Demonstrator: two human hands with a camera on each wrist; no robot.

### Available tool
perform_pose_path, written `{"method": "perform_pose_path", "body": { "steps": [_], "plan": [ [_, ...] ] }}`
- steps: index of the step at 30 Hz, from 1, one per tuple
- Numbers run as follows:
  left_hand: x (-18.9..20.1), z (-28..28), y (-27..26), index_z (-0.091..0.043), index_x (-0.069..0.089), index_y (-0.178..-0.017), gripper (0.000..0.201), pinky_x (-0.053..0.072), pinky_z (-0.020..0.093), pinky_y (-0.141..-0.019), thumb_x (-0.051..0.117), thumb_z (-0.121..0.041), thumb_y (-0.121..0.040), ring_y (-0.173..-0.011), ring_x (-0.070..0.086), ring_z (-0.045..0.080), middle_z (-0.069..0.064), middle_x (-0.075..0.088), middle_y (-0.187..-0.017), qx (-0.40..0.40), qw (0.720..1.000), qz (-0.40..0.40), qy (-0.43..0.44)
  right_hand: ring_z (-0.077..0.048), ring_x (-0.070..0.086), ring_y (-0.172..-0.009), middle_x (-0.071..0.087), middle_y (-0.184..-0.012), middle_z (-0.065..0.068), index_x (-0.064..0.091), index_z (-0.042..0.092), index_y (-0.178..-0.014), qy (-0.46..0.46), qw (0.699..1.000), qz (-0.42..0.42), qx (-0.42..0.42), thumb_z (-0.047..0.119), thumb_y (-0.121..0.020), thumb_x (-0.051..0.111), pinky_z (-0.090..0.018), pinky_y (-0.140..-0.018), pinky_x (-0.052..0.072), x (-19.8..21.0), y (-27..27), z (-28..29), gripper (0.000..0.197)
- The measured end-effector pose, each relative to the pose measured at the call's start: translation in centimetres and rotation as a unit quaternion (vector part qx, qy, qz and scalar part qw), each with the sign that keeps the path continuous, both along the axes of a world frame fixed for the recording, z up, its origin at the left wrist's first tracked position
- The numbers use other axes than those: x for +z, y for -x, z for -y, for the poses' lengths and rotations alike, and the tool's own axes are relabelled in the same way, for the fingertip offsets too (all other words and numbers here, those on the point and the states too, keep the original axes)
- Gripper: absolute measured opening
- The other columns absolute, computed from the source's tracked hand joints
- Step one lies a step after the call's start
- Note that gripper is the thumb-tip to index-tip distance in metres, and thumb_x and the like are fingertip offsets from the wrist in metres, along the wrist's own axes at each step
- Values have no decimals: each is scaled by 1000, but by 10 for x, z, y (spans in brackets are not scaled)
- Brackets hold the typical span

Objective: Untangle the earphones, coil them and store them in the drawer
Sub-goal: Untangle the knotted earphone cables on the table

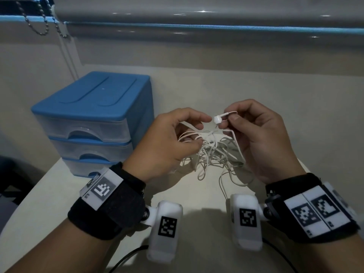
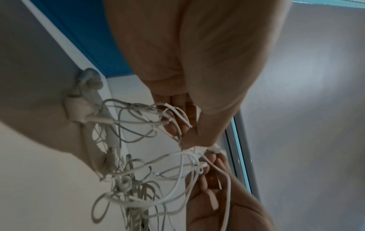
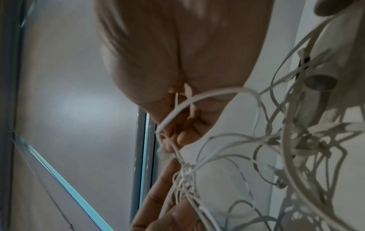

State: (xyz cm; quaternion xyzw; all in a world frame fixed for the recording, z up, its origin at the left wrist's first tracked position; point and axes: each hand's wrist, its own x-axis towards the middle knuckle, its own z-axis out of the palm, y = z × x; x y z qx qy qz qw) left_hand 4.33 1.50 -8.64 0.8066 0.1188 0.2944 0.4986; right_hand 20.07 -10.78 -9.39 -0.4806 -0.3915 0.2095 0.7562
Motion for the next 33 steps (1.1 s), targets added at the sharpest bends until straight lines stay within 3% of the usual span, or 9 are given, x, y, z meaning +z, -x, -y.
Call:
{"method": "perform_pose_path", "body": {
  "steps": [5,8,10,12,15,22,26,30,33],
  "plan": [
    [-7,-4,-2,-18,74,-122,42,53,18,-75,78,-1,-84,-74,63,0,-8,69,-113,30,997,-60,-36,-23,66,-78,69,-88,-17,64,0,-77,-19,999,2,48,-18,-85,49,-27,-74,54,5,6,4,25],
    [-9,-7,-2,-21,81,-102,19,60,37,-82,77,-8,-87,-83,73,15,-5,78,-97,62,994,-77,-40,-25,65,-76,67,-84,-20,59,-2,-65,-17,998,7,53,-18,-71,39,-27,-73,54,7,7,8,27],
    [-8,-7,-2,-22,79,-92,8,57,37,-74,77,-14,-89,-75,71,18,-1,77,-83,71,994,-78,-40,-28,63,-77,66,-82,-23,60,-3,-62,-16,998,26,61,-11,-66,39,-27,-75,53,7,6,9,23],
    [-6,-5,-2,-20,77,-87,6,53,30,-72,75,-15,-91,-72,68,10,-3,76,-81,70,994,-65,-50,-31,61,-78,65,-82,-26,61,-4,-61,-9,997,42,68,-6,-66,38,-28,-76,52,5,6,9,24],
    [-5,-4,-2,-16,74,-88,6,55,37,-75,74,-11,-91,-78,70,20,1,76,-82,65,996,-49,-41,-31,60,-77,65,-78,-26,64,-5,-63,6,995,73,74,-2,-72,39,-26,-72,50,5,7,9,27],
    [-4,-4,-2,-16,71,-86,8,56,42,-73,76,-11,-89,-78,69,28,4,74,-79,75,996,-32,-38,-26,61,-65,64,-77,-32,69,-4,-78,54,992,107,37,-4,-78,59,-35,-66,50,2,8,6,9],
    [-3,-4,-1,-16,71,-87,7,57,38,-69,76,-12,-88,-76,70,25,4,74,-79,86,995,-26,-36,-21,60,-59,67,-76,-22,70,-1,-86,88,987,135,22,-4,-80,76,-30,-62,50,3,10,7,9],
    [-3,-4,-1,-16,71,-83,9,52,28,-60,76,-10,-86,-67,67,19,1,71,-73,106,993,-23,-44,-30,56,-58,64,-73,-32,77,7,-83,117,980,158,1,0,-79,82,-37,-62,47,2,10,8,9],
    [-3,-5,-1,-17,70,-81,11,50,26,-58,75,-8,-84,-62,63,10,-2,70,-70,118,991,-30,-57,-36,58,-63,70,-88,-18,77,5,-77,109,978,173,-29,-2,-77,83,-38,-64,49,0,7,6,10]
  ]
}}
